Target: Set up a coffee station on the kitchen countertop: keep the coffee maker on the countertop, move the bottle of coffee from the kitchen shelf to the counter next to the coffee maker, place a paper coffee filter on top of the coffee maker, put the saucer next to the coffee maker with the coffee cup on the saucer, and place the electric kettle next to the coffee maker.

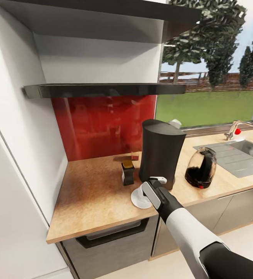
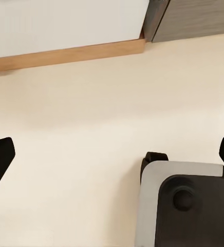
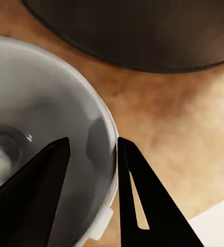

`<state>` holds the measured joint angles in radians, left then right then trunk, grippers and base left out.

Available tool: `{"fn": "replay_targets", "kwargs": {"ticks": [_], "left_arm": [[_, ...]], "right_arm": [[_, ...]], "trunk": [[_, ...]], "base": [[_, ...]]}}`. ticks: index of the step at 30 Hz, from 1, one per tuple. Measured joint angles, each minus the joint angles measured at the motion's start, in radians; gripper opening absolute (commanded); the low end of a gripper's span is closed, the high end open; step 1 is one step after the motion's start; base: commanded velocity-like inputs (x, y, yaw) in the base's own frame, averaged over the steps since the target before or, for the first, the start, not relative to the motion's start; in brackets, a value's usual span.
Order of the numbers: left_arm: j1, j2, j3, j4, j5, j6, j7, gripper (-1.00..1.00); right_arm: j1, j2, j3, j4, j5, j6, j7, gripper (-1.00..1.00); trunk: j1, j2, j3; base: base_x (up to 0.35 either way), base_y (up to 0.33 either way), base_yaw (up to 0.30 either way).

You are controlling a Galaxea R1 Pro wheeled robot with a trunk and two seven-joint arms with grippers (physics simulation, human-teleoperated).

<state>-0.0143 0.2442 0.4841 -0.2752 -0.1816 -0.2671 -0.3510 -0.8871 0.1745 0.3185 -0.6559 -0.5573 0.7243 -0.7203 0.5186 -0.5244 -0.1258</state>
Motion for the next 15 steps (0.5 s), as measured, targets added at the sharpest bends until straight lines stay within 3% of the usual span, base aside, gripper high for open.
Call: {"fn": "replay_targets", "kwargs": {"ticks": [5,8,15], "left_arm": [[0.000,0.000,0.000,0.000,0.000,0.000,0.000,1.00],[0.000,0.000,0.000,0.000,0.000,0.000,0.000,1.00],[0.000,0.000,0.001,0.000,0.000,0.000,0.000,1.00]], "right_arm": [[0.000,0.000,-0.002,0.000,0.001,-0.001,-0.034,-1.00],[0.000,0.000,0.000,0.000,-0.003,-0.002,-0.095,-1.00],[0.000,0.000,0.000,0.000,-0.006,-0.004,-0.099,-1.00]], "trunk": [[0.000,0.000,0.000],[0.000,0.000,0.000],[0.000,0.000,0.000]], "base": [[0.007,0.000,0.000],[0.000,0.000,0.000],[0.000,0.000,0.000]]}}
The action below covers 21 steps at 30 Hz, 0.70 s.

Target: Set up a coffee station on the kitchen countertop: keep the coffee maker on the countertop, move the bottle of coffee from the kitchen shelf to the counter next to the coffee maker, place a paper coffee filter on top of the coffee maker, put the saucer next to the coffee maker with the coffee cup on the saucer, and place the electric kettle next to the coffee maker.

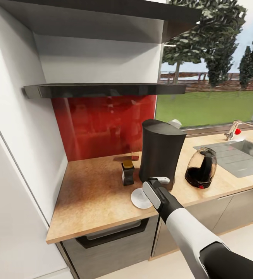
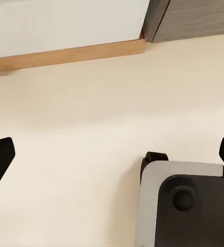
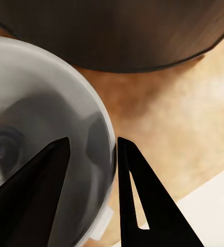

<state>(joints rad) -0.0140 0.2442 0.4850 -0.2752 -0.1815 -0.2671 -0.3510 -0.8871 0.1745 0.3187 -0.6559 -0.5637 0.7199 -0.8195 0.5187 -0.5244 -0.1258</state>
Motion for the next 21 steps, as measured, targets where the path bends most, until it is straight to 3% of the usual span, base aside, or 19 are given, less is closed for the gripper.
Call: {"fn": "replay_targets", "kwargs": {"ticks": [21], "left_arm": [[0.000,0.000,-0.001,0.000,0.000,0.000,0.000,1.00]], "right_arm": [[0.000,0.000,0.000,0.000,0.000,0.000,0.000,-1.00]], "trunk": [[0.000,0.000,0.000]], "base": [[-0.005,0.015,0.000]]}}
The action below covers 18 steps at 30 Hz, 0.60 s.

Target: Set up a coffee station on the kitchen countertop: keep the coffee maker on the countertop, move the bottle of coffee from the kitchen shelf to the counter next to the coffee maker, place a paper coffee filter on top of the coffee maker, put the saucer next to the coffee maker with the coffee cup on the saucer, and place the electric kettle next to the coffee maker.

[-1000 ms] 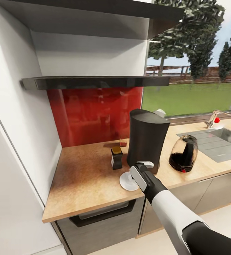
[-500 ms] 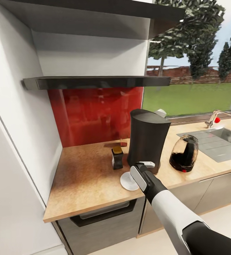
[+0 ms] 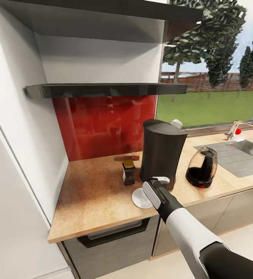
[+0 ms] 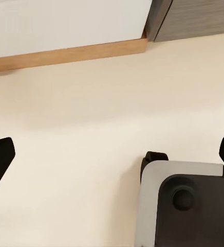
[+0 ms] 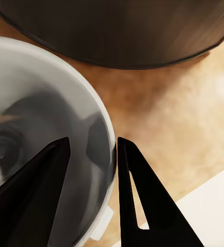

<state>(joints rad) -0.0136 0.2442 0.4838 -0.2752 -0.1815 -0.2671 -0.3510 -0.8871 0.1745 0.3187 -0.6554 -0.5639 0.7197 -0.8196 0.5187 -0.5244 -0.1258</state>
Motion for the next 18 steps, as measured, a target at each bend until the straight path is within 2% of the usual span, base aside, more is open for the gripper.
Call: {"fn": "replay_targets", "kwargs": {"ticks": [6,7,18], "left_arm": [[0.000,0.000,0.000,0.000,0.000,0.000,0.000,1.00],[0.000,0.000,0.000,0.000,0.000,0.000,0.000,1.00],[0.000,0.000,0.000,0.000,0.000,0.000,0.000,1.00]], "right_arm": [[0.000,0.000,0.000,0.001,0.000,0.000,0.000,-1.00],[0.000,0.000,0.000,0.001,0.000,0.000,0.000,1.00],[0.000,0.000,0.000,0.001,0.000,-0.001,0.002,1.00]], "trunk": [[0.000,0.000,0.000],[0.000,0.000,0.000],[0.000,0.000,0.000]], "base": [[0.000,0.000,0.000],[0.000,0.000,0.000],[0.000,0.000,0.000]]}}
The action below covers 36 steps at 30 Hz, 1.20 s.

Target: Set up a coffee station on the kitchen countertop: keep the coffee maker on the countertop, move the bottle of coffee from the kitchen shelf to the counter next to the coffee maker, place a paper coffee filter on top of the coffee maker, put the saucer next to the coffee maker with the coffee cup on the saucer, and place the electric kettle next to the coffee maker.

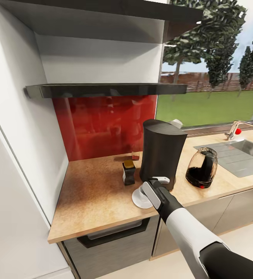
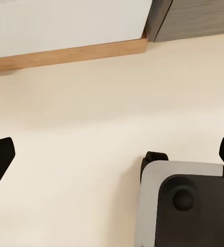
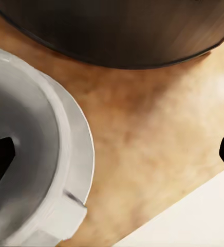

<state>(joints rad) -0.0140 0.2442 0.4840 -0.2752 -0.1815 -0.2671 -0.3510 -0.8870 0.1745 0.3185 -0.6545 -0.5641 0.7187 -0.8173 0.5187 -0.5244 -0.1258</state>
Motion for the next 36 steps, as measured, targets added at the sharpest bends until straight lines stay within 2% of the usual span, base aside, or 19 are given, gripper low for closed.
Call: {"fn": "replay_targets", "kwargs": {"ticks": [18,25,36], "left_arm": [[0.000,0.000,0.001,0.000,0.000,0.000,0.000,1.00],[0.000,0.000,0.001,-0.001,0.000,0.000,0.000,1.00],[0.000,0.000,0.001,-0.001,0.000,-0.001,0.000,1.00]], "right_arm": [[0.000,0.000,-0.002,-0.018,-0.002,0.000,0.000,1.00],[0.000,0.000,-0.003,-0.149,0.001,0.004,0.000,1.00],[0.000,0.000,-0.001,-0.172,0.001,0.004,0.000,1.00]], "trunk": [[0.000,0.000,0.000],[0.000,0.000,0.000],[0.000,0.000,0.000]], "base": [[0.000,0.000,0.000],[0.000,0.000,0.000],[-0.018,-0.009,0.000]]}}
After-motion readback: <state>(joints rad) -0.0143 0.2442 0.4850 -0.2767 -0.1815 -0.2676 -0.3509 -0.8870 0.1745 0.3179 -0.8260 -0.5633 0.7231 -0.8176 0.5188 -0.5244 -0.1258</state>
